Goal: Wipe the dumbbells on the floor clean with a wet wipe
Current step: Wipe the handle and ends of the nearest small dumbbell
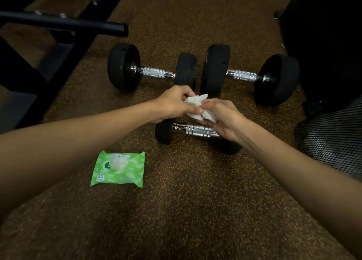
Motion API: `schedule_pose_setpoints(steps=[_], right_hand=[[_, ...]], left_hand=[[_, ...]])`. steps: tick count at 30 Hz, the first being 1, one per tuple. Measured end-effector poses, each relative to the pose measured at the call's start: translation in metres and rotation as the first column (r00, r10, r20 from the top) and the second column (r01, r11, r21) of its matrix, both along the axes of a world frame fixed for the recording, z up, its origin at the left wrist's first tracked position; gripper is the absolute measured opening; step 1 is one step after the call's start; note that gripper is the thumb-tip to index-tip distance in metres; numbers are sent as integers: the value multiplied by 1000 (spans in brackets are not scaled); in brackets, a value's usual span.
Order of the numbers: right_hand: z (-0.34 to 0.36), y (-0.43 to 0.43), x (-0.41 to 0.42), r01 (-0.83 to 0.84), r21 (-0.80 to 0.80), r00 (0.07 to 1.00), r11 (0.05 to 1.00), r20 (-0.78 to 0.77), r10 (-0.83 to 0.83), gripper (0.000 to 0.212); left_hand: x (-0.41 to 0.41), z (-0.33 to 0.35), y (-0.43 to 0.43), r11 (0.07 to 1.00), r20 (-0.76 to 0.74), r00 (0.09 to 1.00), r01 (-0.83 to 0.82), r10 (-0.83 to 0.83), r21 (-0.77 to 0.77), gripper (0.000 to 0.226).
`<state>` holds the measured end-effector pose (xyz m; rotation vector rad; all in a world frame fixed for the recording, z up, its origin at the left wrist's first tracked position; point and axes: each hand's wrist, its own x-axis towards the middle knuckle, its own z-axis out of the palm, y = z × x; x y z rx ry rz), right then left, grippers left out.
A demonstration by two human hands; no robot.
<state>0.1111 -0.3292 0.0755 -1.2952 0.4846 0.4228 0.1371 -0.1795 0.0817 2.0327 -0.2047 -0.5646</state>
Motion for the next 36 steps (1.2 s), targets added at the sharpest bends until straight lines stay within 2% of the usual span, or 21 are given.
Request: schedule_pose_setpoints(steps=[3,5,7,9,11,13,15,17,19,21,23,24,26,28,32,36], right_hand=[[-1,-6,1,-64,-142,996,988,45,71,23],[-2,-13,2,-130,-385,978,914,104,183,11],[-2,-26,4,-128,-694,929,709,166,330,4],[-3,-39,4,-63,-888,869,456,176,463,8],[-10,-50,4,-7,-967,835,257,135,533,16],[-18,-57,1,-53,-994,859,95,4,512,30],[-27,-60,-2,-174,-985,883,7,-152,444,45],[-37,-63,-5,-281,-959,888,35,-246,389,55],[-44,-64,-7,-335,-923,901,187,-256,351,58],[-49,-64,-9,-316,-882,919,350,-194,342,52],[-52,-63,-11,-275,-868,927,413,-126,353,44],[-53,-63,-13,-260,-868,928,422,-104,358,42],[-55,-64,-15,-234,-872,932,431,-75,355,40],[-56,-64,-16,-222,-875,934,431,-64,351,41],[-59,-65,-14,-210,-879,935,428,-53,351,45],[-60,-64,-14,-199,-874,939,443,-40,343,43]], left_hand=[[4,-3,-5,1000,18,1000,6,-6,23,32],[7,-3,-7,997,54,998,11,-15,70,28],[10,-5,-8,989,110,993,13,-30,149,23],[13,-7,-10,967,176,982,16,-62,256,18],[14,-13,-14,944,236,966,27,-109,328,16],[12,-21,-21,924,256,950,74,-181,376,18],[9,-32,-27,870,237,926,158,-295,467,16],[6,-43,-32,794,190,909,205,-372,572,12],[5,-51,-35,750,116,926,213,-360,626,15],[6,-53,-36,756,37,950,223,-311,616,21],[10,-51,-36,778,-32,949,277,-314,564,20],[11,-49,-35,779,-67,943,309,-327,545,21],[12,-48,-35,772,-119,933,348,-338,532,38],[11,-53,-36,780,-121,935,346,-334,522,51],[13,-64,-39,781,-79,934,335,-347,527,41],[17,-74,-46,777,-81,951,291,-298,558,43]])
